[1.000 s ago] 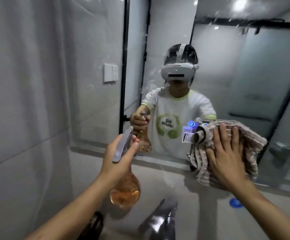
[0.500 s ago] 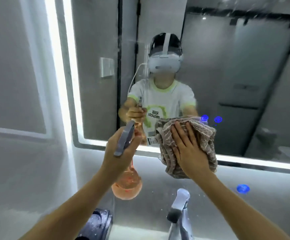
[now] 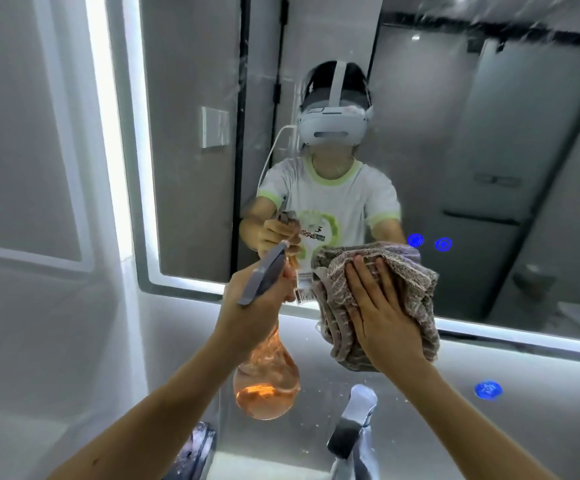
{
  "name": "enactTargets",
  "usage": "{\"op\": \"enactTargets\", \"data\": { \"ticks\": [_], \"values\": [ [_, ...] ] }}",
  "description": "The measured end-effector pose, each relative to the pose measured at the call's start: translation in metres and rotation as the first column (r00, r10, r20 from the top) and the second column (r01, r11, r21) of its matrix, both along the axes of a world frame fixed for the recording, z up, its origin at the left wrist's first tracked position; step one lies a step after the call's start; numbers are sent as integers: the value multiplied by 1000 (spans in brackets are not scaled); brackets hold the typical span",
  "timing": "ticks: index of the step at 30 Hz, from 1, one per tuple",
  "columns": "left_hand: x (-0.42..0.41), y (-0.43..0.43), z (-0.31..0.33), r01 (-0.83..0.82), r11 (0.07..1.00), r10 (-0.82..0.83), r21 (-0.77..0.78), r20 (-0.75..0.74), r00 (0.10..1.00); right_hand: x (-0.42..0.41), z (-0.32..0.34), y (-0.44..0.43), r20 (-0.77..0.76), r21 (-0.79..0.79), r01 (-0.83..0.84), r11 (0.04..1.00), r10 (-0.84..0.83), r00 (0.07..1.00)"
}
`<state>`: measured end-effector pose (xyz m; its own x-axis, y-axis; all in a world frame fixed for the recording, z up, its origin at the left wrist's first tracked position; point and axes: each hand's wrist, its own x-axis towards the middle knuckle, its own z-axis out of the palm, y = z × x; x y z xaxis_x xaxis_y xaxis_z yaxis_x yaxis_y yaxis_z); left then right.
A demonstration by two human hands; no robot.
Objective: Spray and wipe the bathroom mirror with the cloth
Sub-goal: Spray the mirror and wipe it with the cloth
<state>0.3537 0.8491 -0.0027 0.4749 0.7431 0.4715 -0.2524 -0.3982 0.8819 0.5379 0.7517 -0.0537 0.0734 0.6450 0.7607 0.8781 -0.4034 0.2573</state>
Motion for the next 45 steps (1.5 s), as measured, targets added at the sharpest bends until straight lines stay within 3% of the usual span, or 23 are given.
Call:
{"op": "enactTargets", "data": {
  "ticks": [2, 6, 11, 19, 21, 23, 25, 27, 33, 36, 40, 43, 45],
  "values": [
    [-1, 1, 8, 37, 998, -34, -58, 39, 999, 0, 1, -1, -10, -12, -12, 1000, 11, 1000],
    [-4, -3, 17, 120, 991, -120, 58, -5, 993, 0, 0, -2, -26, -38, -12, 999, 11, 1000],
    [-14, 6, 27, 68, 996, -69, 65, 10, 998, 4, 32, 1, 76, -52, -77, 996, 80, 994],
    [-28, 22, 56, -17, 999, 11, 32, 167, 986, -42, 88, 64, 69, 158, -132, 979, 122, 990],
    [-30, 25, 56, -49, 998, 44, 26, 164, 985, -42, 66, 70, 81, 73, -115, 991, 109, 991],
    [-35, 25, 51, -71, 996, 64, 53, 136, 989, -35, 25, 66, 125, -162, -99, 982, 120, 985],
    [-40, 22, 41, -63, 994, 55, 91, 80, 995, -24, -6, 47, 153, -265, -90, 960, 134, 979],
    [-45, 18, 40, -72, 993, 66, 95, 67, 996, -16, 0, 32, 180, -208, -106, 972, 145, 973],
    [-50, 20, 53, -86, 991, 78, 106, 77, 994, -39, 98, 58, 90, 137, -171, 976, 159, 983],
    [-52, 22, 57, -109, 989, 98, 97, 109, 989, -47, 78, 66, 24, 112, -154, 982, 152, 988],
    [-52, 20, 52, -100, 989, 92, 105, 80, 993, -19, 21, 29, 72, -154, -126, 980, 138, 988],
    [-48, 16, 55, -61, 990, 56, 128, 46, 997, -8, 34, 14, 133, -134, -92, 987, 110, 985],
    [-43, 15, 65, -41, 989, 33, 139, 59, 998, -14, 63, 16, 106, -29, -74, 997, 76, 991]
  ]
}}
